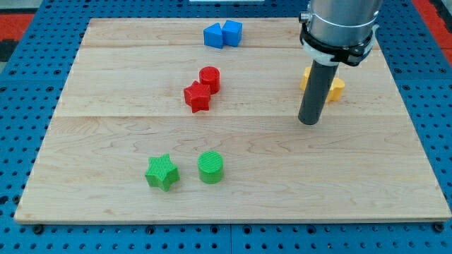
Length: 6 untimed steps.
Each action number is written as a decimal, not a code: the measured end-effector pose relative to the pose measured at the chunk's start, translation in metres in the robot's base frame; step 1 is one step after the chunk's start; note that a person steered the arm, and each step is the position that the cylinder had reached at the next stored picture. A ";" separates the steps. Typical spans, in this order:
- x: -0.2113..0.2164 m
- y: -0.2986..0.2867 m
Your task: Place the yellow hexagon at the top left corner of the board
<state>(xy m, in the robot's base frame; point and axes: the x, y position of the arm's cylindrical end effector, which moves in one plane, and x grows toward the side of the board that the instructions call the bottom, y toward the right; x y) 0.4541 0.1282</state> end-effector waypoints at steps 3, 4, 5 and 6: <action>-0.001 0.001; -0.001 0.001; -0.031 -0.013; -0.084 -0.015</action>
<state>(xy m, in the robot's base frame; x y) 0.3702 0.1128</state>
